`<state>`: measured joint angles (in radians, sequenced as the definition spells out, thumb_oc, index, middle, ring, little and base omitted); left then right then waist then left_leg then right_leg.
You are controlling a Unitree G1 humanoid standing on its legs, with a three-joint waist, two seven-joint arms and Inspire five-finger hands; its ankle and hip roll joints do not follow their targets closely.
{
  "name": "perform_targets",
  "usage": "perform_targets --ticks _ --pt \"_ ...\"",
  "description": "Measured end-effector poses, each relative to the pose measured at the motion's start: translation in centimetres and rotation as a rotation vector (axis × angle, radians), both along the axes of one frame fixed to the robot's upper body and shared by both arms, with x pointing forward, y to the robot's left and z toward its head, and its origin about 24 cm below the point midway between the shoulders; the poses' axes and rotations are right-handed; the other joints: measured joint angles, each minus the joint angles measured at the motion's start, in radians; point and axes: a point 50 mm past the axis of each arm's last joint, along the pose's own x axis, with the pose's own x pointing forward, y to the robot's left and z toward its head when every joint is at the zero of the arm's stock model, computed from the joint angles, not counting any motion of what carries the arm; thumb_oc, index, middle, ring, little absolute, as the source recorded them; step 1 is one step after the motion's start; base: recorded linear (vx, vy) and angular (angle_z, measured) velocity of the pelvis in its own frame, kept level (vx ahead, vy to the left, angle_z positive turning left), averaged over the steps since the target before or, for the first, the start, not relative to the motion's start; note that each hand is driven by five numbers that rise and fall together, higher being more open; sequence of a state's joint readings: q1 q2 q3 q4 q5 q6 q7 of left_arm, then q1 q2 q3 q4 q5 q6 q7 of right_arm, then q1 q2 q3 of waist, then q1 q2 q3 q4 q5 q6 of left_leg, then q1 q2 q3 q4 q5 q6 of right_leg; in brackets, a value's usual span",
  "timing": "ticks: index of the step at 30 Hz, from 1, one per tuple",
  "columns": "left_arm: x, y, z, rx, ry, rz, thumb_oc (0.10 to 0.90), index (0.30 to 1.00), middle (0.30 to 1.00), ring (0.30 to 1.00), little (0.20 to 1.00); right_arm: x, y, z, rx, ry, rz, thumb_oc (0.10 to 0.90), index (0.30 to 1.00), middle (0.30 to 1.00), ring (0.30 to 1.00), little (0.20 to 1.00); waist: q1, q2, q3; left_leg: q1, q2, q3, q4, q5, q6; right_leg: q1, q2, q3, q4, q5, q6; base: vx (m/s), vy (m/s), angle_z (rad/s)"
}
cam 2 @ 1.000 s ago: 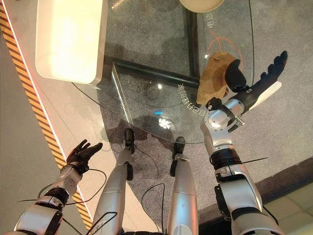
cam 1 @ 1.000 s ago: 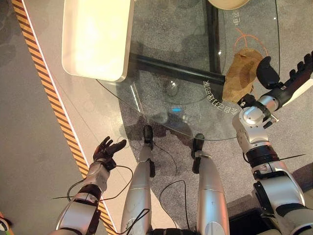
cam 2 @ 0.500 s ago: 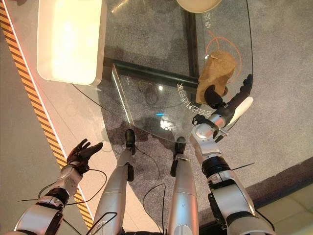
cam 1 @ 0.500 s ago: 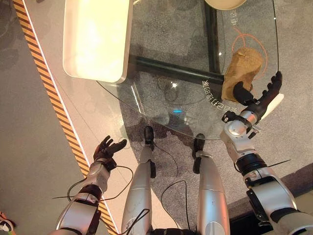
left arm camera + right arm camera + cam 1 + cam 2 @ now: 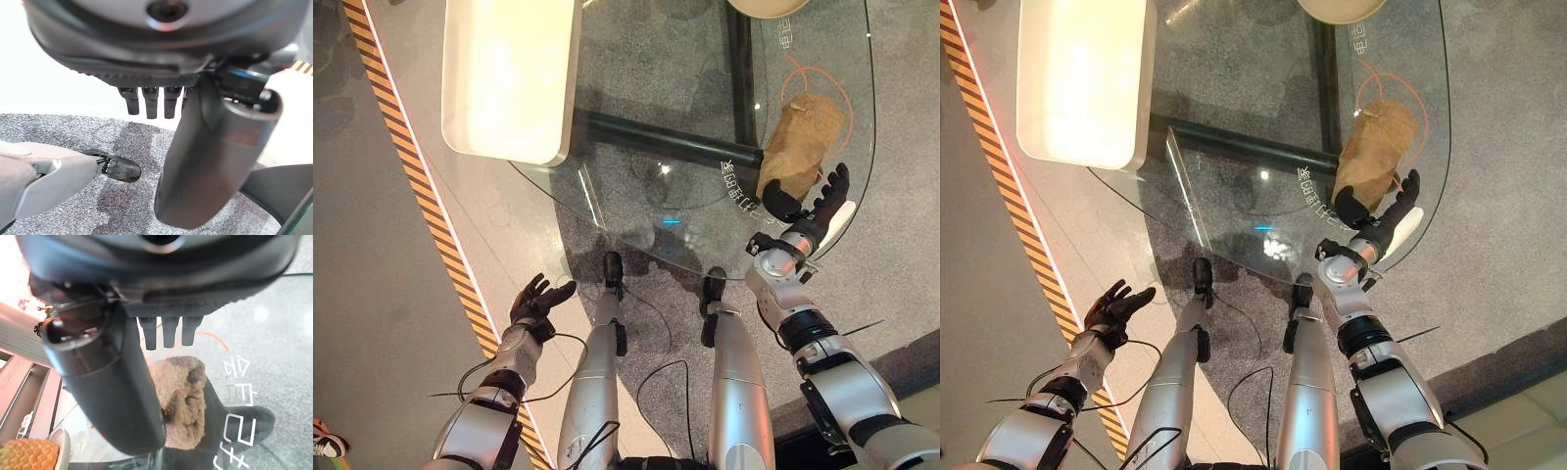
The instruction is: Wipe the table with a cloth and put it in the basket.
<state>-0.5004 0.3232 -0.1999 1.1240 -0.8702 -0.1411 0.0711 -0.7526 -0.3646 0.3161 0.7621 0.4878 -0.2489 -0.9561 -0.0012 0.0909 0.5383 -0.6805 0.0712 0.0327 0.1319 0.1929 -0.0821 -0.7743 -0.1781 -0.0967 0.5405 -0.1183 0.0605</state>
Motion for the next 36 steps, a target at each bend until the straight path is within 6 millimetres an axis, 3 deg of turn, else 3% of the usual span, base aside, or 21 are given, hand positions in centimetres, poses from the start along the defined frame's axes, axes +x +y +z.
perform_targets --ticks 8,36 --pt "0.0 -0.3 -0.1 0.010 0.006 -0.019 0.800 0.900 0.900 0.900 0.900 0.4 0.8 0.1 0.010 0.025 0.032 0.800 0.900 0.900 0.900 0.900 0.002 0.003 -0.001 0.000 0.000 0.000 0.000 0.002 0.000 0.000 0.000 0.000 0.002 0.000 0.000 0.00 0.000 0.00" --pt "0.0 -0.4 -0.2 0.012 0.010 -0.022 0.800 0.900 0.900 0.900 0.900 1.1 0.8 1.0 0.066 0.048 0.063 0.800 0.900 0.900 0.900 0.900 0.000 0.008 -0.002 0.016 0.002 -0.001 -0.010 0.004 -0.002 0.002 -0.001 0.000 0.018 -0.006 -0.010 0.00 0.000 0.00"
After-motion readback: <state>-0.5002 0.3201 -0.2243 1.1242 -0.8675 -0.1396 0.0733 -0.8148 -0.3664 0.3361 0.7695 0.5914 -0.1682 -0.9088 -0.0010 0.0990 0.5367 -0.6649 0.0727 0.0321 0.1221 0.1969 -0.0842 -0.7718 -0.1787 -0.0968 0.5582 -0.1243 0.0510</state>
